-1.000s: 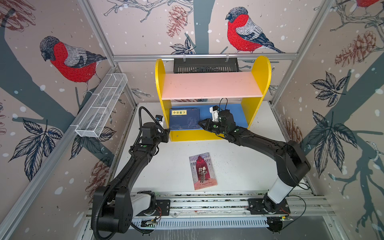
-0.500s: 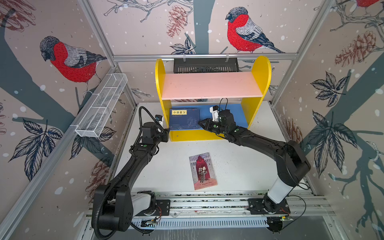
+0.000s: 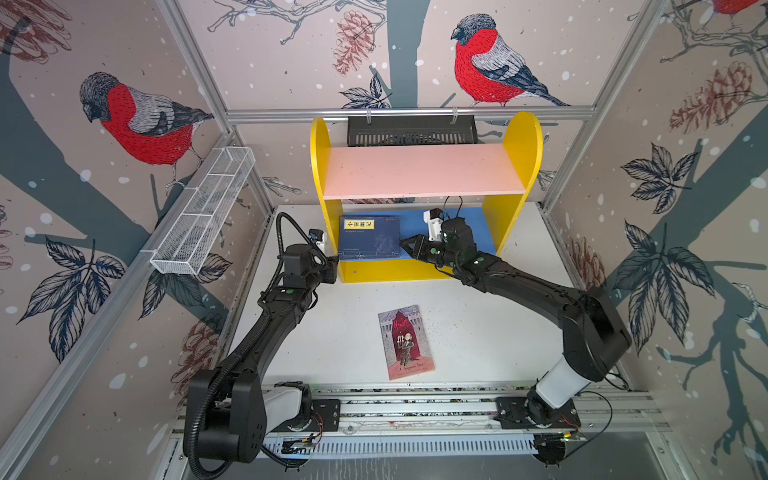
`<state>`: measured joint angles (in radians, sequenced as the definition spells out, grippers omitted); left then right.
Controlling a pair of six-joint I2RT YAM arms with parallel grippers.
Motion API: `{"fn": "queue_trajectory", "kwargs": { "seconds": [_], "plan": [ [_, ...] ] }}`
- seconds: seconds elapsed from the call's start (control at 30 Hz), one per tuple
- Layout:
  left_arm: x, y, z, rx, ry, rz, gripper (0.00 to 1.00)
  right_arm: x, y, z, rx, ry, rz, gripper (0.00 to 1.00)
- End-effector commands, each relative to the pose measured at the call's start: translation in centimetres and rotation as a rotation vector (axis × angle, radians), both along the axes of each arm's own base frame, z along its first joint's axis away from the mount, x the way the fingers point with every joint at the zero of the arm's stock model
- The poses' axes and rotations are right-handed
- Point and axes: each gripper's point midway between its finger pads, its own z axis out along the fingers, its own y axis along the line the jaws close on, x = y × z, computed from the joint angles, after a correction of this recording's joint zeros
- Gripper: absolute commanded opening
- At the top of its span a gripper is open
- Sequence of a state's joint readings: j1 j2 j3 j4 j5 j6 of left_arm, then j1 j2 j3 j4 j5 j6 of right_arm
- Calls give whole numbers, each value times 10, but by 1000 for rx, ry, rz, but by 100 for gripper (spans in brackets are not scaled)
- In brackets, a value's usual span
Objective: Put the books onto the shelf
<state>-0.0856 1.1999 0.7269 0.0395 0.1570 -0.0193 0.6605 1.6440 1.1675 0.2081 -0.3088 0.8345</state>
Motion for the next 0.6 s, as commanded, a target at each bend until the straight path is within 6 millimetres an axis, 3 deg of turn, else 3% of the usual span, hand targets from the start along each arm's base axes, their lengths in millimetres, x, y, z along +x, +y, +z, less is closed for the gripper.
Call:
{"fn": "queue_trajectory", "kwargs": {
  "seconds": [0.0, 0.27, 0.57],
  "plan": [
    [1, 1, 3, 1, -13, -3, 47, -7, -4, -1, -31, -19, 7, 22],
    [0, 3, -3, -8, 10, 0, 46, -40, 6, -10, -42, -2, 93, 15],
    [1, 1, 0, -22, 7, -5, 45, -38, 20, -30, -64, 32, 120, 15]
  ]
}}
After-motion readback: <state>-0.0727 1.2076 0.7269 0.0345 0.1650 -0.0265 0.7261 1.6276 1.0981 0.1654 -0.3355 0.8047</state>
